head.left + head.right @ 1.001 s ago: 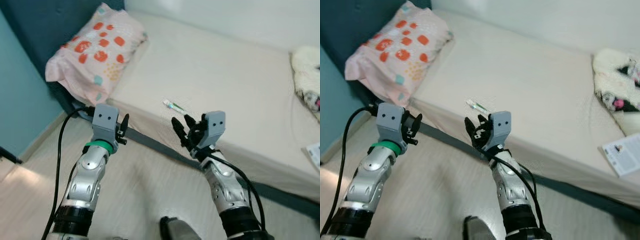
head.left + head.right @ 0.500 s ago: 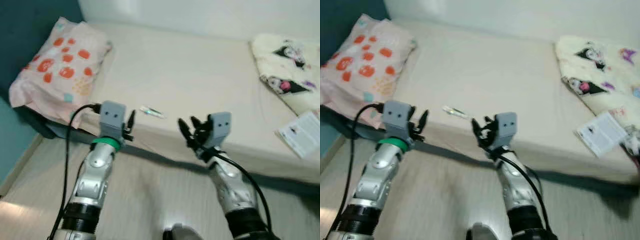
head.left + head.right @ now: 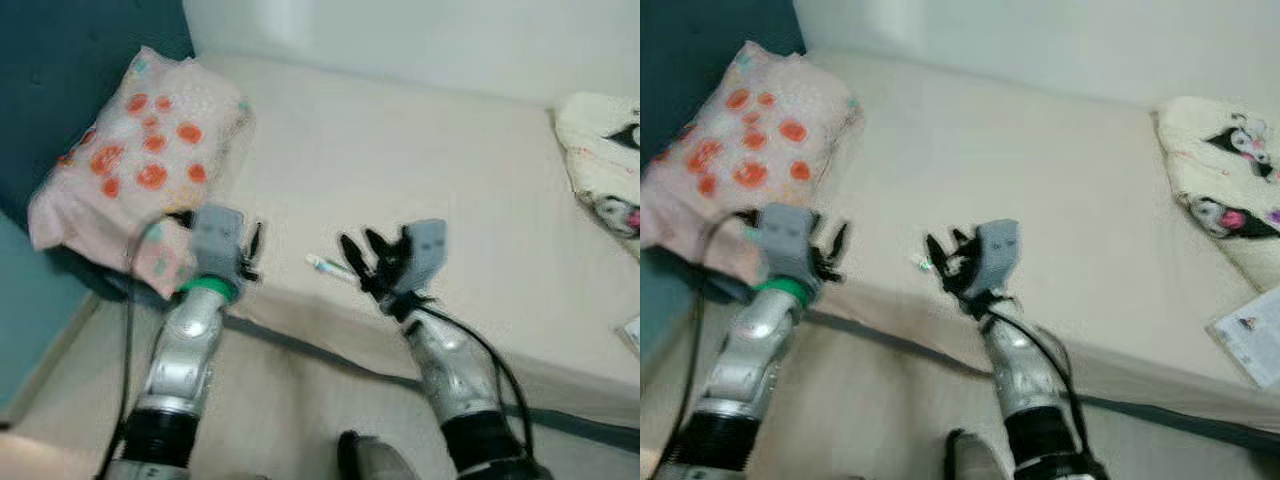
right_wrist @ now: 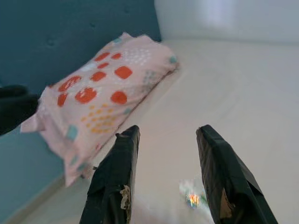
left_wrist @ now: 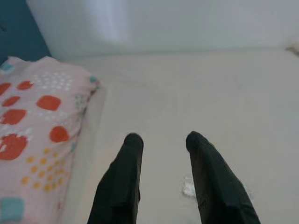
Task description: Clean up the room
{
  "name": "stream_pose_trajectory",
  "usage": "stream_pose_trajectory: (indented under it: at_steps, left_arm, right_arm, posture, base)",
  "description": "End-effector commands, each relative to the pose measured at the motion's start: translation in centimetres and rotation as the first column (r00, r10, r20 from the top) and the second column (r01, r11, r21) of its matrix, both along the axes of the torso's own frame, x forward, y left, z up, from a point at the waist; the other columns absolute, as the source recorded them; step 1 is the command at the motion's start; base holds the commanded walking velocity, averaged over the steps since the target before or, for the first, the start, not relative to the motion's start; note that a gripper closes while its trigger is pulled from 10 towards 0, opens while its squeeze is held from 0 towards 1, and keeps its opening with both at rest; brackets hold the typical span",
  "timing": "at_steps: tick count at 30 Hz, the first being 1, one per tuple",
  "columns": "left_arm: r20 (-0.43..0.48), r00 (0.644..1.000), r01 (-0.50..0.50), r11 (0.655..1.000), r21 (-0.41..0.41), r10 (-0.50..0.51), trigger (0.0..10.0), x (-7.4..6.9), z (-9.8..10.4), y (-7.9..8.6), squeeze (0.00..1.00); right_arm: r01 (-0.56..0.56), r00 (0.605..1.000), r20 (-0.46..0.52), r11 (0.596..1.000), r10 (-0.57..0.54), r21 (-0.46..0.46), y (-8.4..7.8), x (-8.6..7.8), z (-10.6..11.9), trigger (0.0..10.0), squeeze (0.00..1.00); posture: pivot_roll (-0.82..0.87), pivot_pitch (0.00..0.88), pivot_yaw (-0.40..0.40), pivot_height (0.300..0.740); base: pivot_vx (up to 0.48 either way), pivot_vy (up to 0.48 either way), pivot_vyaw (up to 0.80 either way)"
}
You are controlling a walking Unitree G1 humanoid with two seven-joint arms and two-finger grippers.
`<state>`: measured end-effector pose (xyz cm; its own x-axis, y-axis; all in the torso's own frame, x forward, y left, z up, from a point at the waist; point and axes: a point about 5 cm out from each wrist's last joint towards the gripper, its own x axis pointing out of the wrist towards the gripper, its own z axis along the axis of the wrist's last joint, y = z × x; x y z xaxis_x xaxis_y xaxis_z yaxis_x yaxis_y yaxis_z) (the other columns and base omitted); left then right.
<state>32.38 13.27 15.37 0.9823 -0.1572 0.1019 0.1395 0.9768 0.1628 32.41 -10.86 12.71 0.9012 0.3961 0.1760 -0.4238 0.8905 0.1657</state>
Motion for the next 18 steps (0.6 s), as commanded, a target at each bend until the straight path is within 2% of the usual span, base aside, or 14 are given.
stream_pose_trajectory:
  at_steps: [1,9,12,18]
  left_arm:
    - [-0.016,1.0,-0.026,1.0,0.009,0.026,10.0,-0.3,-0.6,0.7,0.0]
    - [-0.02,1.0,-0.018,1.0,0.007,0.019,10.0,-0.4,-0.7,0.6,0.0]
    - [-0.03,1.0,-0.003,1.0,0.008,0.004,10.0,-0.4,-0.8,0.4,0.0]
    - [-0.065,0.996,0.055,0.998,0.022,-0.054,10.0,-1.0,-1.5,0.0,0.0]
  right_arm:
    - [-0.025,1.0,-0.013,1.0,0.025,0.008,1.0,-0.2,-0.4,10.0,0.0]
    - [0.054,0.998,-0.029,0.998,-0.055,-0.023,0.0,0.1,-0.8,10.0,0.0]
    - [0.062,0.997,-0.035,0.998,-0.063,-0.025,-0.1,0.1,-0.9,10.0,0.0]
    - [0.068,0.996,-0.059,0.997,-0.07,-0.03,-0.2,0.1,-1.5,10.0,0.0]
  posture:
    - [-0.06,0.104,0.039,0.714]
    - [-0.06,0.106,0.04,0.714]
    - [-0.06,0.105,0.041,0.714]
    - [-0.06,0.106,0.041,0.714]
  base:
    - [0.48,0.0,0.0]
    - [0.48,0.0,0.0]
    - [0.277,0.0,0.0]
    - [0.0,0.0,0.0]
